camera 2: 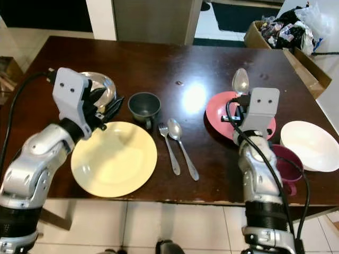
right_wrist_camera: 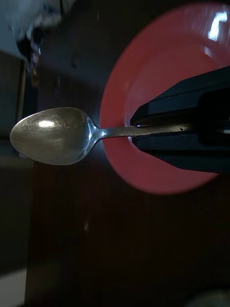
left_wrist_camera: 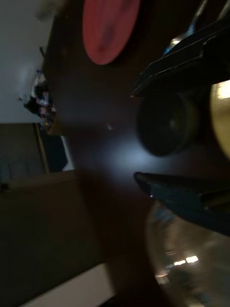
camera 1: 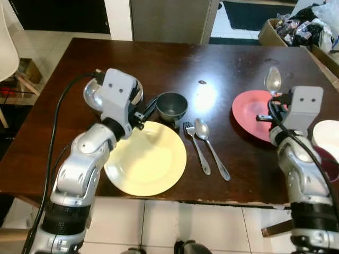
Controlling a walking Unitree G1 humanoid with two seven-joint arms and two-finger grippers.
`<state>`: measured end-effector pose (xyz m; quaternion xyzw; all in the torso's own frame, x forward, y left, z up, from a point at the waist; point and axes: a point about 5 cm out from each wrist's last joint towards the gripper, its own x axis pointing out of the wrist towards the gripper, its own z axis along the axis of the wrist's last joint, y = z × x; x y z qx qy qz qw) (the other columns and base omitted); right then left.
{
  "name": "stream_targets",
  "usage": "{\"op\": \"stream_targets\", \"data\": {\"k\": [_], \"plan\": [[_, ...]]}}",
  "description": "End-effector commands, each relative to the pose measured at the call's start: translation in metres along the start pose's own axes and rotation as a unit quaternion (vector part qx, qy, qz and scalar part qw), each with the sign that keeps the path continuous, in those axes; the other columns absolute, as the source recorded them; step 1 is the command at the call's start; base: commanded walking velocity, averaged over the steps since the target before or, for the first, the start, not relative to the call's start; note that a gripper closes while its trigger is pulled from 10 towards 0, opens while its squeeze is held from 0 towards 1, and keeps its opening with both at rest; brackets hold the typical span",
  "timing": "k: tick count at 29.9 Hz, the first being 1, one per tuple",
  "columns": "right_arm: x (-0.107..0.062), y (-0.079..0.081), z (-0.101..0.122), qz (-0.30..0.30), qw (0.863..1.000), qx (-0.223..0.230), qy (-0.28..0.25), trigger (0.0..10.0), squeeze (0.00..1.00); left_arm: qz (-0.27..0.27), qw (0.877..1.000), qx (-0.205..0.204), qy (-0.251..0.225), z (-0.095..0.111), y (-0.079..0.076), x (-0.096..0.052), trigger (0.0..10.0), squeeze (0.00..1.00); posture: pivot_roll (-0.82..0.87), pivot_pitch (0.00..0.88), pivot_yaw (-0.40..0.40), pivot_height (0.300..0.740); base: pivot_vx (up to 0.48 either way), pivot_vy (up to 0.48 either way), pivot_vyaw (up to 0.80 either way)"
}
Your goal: Setting the table
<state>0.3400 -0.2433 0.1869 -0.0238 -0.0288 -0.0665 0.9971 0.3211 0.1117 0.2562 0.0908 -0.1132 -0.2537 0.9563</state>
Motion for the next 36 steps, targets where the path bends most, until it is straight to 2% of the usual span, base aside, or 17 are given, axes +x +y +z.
{"op": "stream_targets", "data": {"k": [1,5,14,28,36], "plan": [[0.001,-0.002,-0.003,0.004,1.0,0.001,0.002,10.0,0.0,-0.028,1.0,0.009,0.006,-0.003,-0.007,0.003,10.0,0.0,-0.07,0.061,0.042,0.74,0.0,0.0,0.0],[0.005,0.002,0.001,0.014,1.0,-0.002,-0.005,10.0,0.0,-0.071,0.997,0.014,0.007,0.001,-0.011,0.009,10.0,0.0,-0.07,0.062,0.054,0.74,0.0,0.0,0.0],[-0.002,0.013,-0.005,0.027,0.999,0.023,-0.013,10.0,0.0,-0.03,0.999,-0.002,0.023,-0.006,-0.005,0.005,10.0,0.0,-0.07,0.074,0.06,0.74,0.0,0.0,0.0],[-0.004,0.013,-0.003,0.029,0.999,0.024,-0.018,10.0,0.0,-0.032,0.999,-0.013,0.022,-0.008,-0.009,0.007,10.0,0.0,-0.08,0.068,0.056,0.74,0.0,-0.285,0.0],[-0.004,0.012,-0.003,0.03,0.999,0.023,-0.019,10.0,0.0,-0.028,0.999,-0.016,0.021,-0.009,-0.009,0.008,10.0,0.0,-0.08,0.063,0.052,0.74,0.0,0.0,0.0]]}}
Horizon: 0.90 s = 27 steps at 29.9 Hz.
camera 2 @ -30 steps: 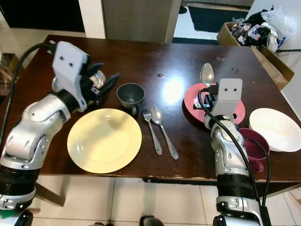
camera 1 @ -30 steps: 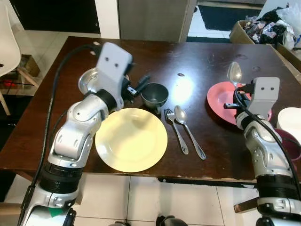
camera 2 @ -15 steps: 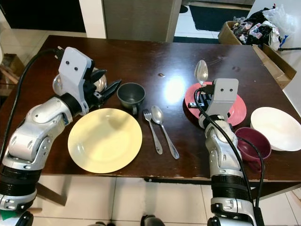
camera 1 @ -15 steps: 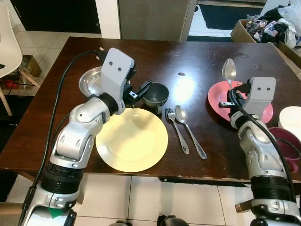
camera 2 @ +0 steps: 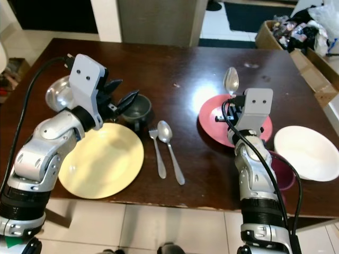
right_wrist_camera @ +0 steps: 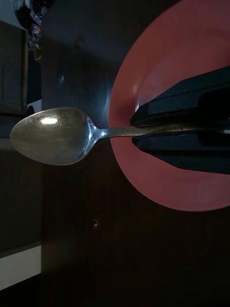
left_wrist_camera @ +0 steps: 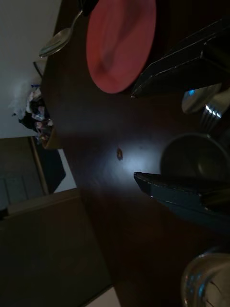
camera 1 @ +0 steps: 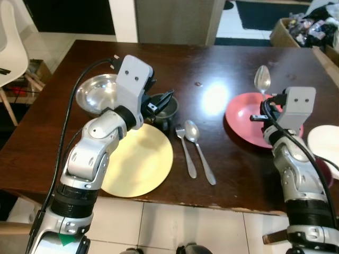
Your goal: Setting the table
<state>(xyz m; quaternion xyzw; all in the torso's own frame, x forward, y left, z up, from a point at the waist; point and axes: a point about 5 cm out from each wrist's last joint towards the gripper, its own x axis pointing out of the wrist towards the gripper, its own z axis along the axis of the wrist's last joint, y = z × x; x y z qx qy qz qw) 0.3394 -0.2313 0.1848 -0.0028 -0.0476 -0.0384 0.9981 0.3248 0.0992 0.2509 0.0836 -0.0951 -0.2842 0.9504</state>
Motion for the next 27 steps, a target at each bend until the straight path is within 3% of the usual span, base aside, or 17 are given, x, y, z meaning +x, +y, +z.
{"op": "stream_targets", "data": {"k": [1,12,17,22,27], "plan": [[-0.0018,0.0006,-0.0009,0.004,1.0,0.0,-0.001,10.0,0.0,0.005,1.0,-0.003,0.009,-0.0042,0.0016,-0.0004,10.0,0.0,-0.08,0.063,0.052,0.74,0.0,0.0,0.0],[-0.0023,0.0006,-0.002,0.006,1.0,-0.001,0.001,10.0,0.0,0.012,1.0,-0.007,0.014,-0.0054,0.0033,0.0013,10.0,0.0,-0.09,0.063,0.049,0.74,0.0,0.0,0.0],[-0.0021,0.0004,-0.0023,0.005,1.0,0.0,0.001,10.0,0.0,0.011,1.0,-0.027,0.009,-0.0041,0.0036,0.0014,10.0,0.0,-0.09,0.063,0.049,0.74,0.0,0.0,0.0],[-0.0014,0.0,-0.0025,0.005,1.0,0.0,0.001,10.0,0.0,0.018,1.0,-0.008,0.013,-0.0054,0.0055,0.0021,10.0,0.0,-0.09,0.064,0.049,0.74,0.0,0.0,0.0],[-0.0013,-0.0003,-0.0033,0.005,1.0,0.0,0.002,10.0,0.0,0.02,1.0,-0.013,0.012,-0.0056,0.0064,0.0023,10.0,0.0,-0.09,0.064,0.049,0.74,0.0,-0.47,0.0]]}}
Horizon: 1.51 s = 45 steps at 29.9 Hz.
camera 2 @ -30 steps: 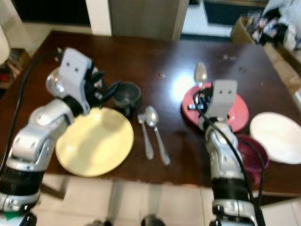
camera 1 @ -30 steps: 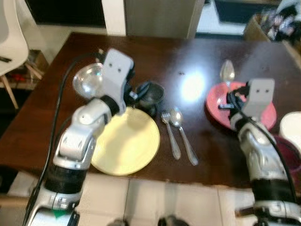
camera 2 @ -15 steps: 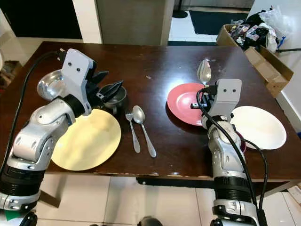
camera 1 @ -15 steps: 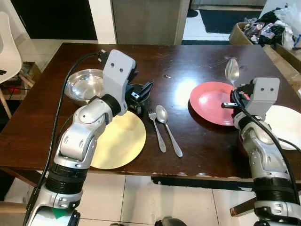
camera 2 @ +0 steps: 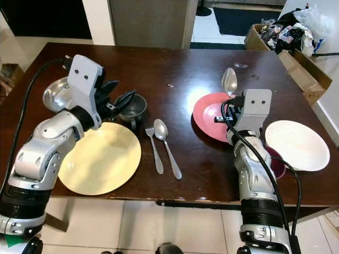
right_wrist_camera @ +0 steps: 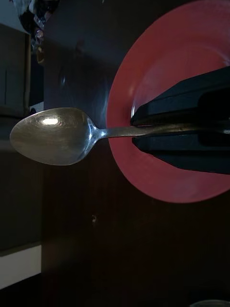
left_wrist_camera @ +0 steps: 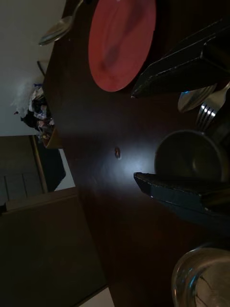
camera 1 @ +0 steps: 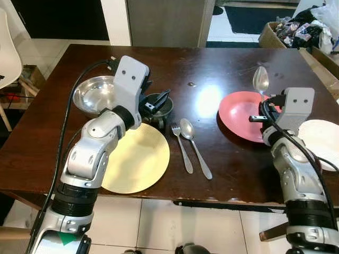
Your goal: Setting the table
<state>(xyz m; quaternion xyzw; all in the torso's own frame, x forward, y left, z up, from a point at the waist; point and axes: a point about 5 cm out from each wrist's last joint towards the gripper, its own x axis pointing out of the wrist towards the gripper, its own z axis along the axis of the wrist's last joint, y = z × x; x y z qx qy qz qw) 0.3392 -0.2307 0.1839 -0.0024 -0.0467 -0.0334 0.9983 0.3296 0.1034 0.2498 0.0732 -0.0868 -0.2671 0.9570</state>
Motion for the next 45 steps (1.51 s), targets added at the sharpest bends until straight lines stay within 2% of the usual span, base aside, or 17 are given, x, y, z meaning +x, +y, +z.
{"op": "stream_targets", "data": {"k": [1,9,27,34,41,43,45], "plan": [[-0.001,-0.001,-0.002,0.0,1.0,-0.001,0.001,10.0,0.0,0.002,1.0,-0.001,0.005,-0.003,0.001,0.001,10.0,0.0,-0.09,0.064,0.049,0.74,0.0,-0.446,0.0],[-0.002,-0.002,-0.003,-0.001,1.0,-0.001,0.002,10.0,0.0,0.003,1.0,-0.008,0.006,-0.004,0.001,0.002,10.0,0.0,-0.09,0.064,0.049,0.74,0.0,-0.33,0.0],[-0.003,0.0,-0.004,0.003,1.0,0.0,0.0,10.0,0.0,0.011,1.0,-0.011,0.017,-0.006,0.002,0.004,10.0,0.0,-0.09,0.067,0.052,0.74,0.0,0.0,0.0],[0.001,0.01,0.002,0.039,0.999,-0.009,-0.004,10.0,0.0,0.009,1.0,-0.004,0.026,-0.007,0.003,0.003,10.0,0.0,-0.09,0.073,0.052,0.74,0.0,0.0,0.0],[0.024,0.01,0.01,0.056,0.998,-0.001,0.017,10.0,0.0,0.014,0.999,0.001,0.03,-0.006,0.009,0.002,10.0,0.0,-0.08,0.084,0.059,0.74,0.0,0.0,0.0],[0.039,0.008,0.015,0.051,0.998,0.005,0.035,10.0,0.0,0.015,0.999,0.004,0.028,-0.002,0.012,0.002,10.0,0.0,-0.07,0.089,0.062,0.74,0.0,0.0,0.0],[0.058,0.003,0.024,0.036,0.996,0.036,0.073,10.0,0.0,0.014,1.0,0.008,0.023,0.005,0.016,0.002,10.0,0.0,-0.06,0.095,0.059,0.74,0.0,0.0,0.0]]}}
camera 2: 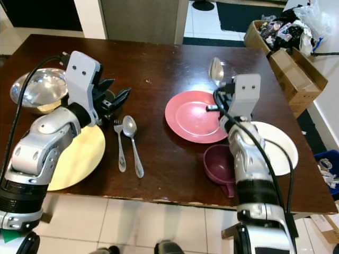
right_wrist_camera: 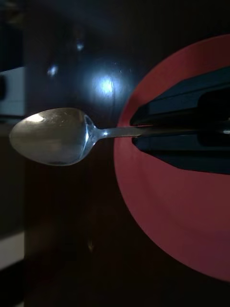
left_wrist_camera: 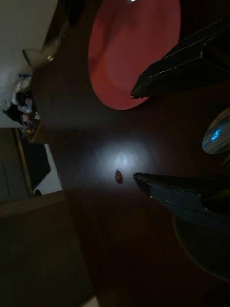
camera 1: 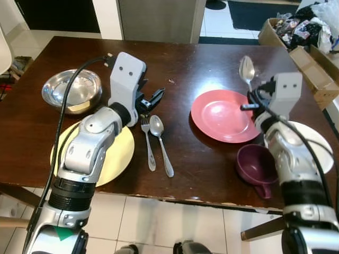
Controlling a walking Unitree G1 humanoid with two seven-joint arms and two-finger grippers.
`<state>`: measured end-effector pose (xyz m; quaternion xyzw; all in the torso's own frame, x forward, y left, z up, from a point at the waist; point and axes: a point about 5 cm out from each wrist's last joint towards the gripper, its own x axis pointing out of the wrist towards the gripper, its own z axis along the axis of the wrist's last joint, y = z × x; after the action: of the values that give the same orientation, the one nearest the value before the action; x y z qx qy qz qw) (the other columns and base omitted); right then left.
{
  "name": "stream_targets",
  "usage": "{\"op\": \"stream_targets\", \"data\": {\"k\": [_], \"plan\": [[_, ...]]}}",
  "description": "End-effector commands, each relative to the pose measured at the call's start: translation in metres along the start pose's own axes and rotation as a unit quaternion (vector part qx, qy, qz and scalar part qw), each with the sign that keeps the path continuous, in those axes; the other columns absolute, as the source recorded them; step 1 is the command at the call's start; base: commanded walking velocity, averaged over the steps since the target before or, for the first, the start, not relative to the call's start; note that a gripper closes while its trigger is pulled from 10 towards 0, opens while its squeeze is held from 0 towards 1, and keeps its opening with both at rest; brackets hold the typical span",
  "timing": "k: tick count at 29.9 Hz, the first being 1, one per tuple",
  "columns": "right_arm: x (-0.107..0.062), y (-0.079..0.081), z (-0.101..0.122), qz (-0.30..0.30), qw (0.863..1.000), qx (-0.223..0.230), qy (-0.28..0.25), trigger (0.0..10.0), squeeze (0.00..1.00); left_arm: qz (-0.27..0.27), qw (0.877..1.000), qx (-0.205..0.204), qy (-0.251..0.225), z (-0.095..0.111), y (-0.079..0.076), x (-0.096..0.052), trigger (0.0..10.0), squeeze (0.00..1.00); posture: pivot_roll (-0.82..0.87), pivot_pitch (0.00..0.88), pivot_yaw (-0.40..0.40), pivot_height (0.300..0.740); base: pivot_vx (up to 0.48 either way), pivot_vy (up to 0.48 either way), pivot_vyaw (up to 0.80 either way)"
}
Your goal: Setting the table
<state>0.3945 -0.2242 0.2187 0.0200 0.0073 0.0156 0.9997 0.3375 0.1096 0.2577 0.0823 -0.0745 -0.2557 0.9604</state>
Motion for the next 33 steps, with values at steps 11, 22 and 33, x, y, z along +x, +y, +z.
{"op": "stream_targets", "data": {"k": [11,22,33], "plan": [[0.008,0.0,-0.015,0.006,0.996,0.044,0.072,10.0,0.13,0.003,1.0,0.003,0.012,-0.002,0.004,-0.009,10.0,0.0,-0.04,0.106,0.05,0.74,0.0,0.0,0.0],[0.009,0.025,-0.029,0.024,0.995,0.029,0.095,10.0,0.04,-0.062,0.998,0.009,0.018,0.003,-0.006,0.0,10.0,0.0,-0.05,0.098,0.048,0.74,0.0,0.0,0.0],[0.012,0.06,-0.031,0.06,0.995,0.035,0.075,10.0,0.02,-0.073,0.997,0.015,-0.004,0.016,-0.015,0.016,10.0,0.0,-0.06,0.077,0.046,0.74,0.0,0.0,0.0]]}}
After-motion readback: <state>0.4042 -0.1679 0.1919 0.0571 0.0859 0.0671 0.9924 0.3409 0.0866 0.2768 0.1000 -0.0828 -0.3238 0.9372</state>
